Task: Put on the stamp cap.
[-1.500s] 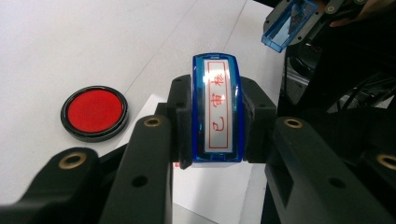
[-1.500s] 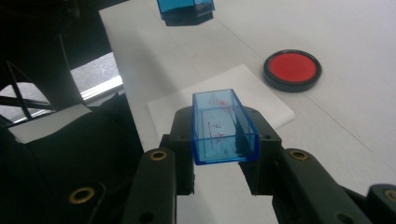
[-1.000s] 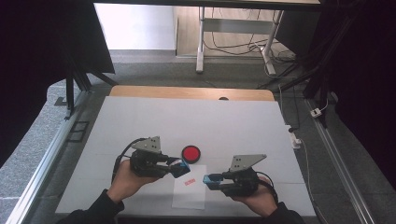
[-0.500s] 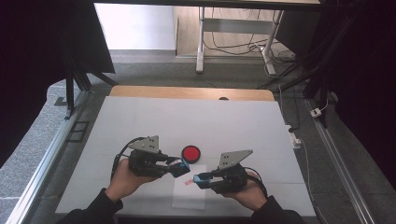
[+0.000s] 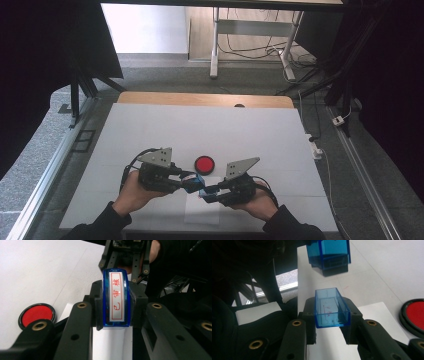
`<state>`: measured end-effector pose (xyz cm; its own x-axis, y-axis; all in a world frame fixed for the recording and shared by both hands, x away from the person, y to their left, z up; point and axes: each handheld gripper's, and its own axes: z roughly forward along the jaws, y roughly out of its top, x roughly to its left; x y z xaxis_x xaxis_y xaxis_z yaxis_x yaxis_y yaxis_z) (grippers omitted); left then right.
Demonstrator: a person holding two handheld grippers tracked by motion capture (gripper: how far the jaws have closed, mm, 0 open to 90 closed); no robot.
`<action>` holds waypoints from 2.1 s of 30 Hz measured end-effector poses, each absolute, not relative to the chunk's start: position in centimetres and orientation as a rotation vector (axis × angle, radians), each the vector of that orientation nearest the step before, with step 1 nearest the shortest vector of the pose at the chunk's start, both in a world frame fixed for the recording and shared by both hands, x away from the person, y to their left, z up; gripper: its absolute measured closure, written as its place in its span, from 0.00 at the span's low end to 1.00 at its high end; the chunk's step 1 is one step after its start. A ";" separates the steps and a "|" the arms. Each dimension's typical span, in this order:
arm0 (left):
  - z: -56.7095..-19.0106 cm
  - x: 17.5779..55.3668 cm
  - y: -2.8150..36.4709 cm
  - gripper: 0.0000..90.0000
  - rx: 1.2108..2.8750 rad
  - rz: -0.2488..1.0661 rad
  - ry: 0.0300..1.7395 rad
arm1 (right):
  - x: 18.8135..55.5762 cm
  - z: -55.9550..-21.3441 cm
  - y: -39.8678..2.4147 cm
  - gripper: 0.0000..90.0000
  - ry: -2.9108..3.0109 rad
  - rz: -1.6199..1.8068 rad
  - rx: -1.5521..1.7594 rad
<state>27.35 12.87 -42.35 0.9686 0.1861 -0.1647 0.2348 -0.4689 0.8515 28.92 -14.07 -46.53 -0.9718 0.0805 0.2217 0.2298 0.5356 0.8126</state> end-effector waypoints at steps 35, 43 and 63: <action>-42.6 26.9 12.3 0.78 2.094 -0.049 0.151 | 28.9 -46.5 -12.2 0.77 -2.573 -1.431 -0.132; -42.9 27.0 12.3 0.78 2.075 -0.077 0.149 | 28.8 -46.3 -12.2 0.77 -2.566 -1.440 -0.111; -43.3 27.2 12.3 0.78 2.050 -0.101 0.146 | 28.7 -46.1 -12.3 0.77 -2.582 -1.446 -0.078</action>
<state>27.16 12.27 -43.26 0.9890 0.0605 -0.1349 0.1476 -0.4608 0.8752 28.67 -12.34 -46.11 -0.9822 -0.0426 0.1829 0.1337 0.5253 0.8403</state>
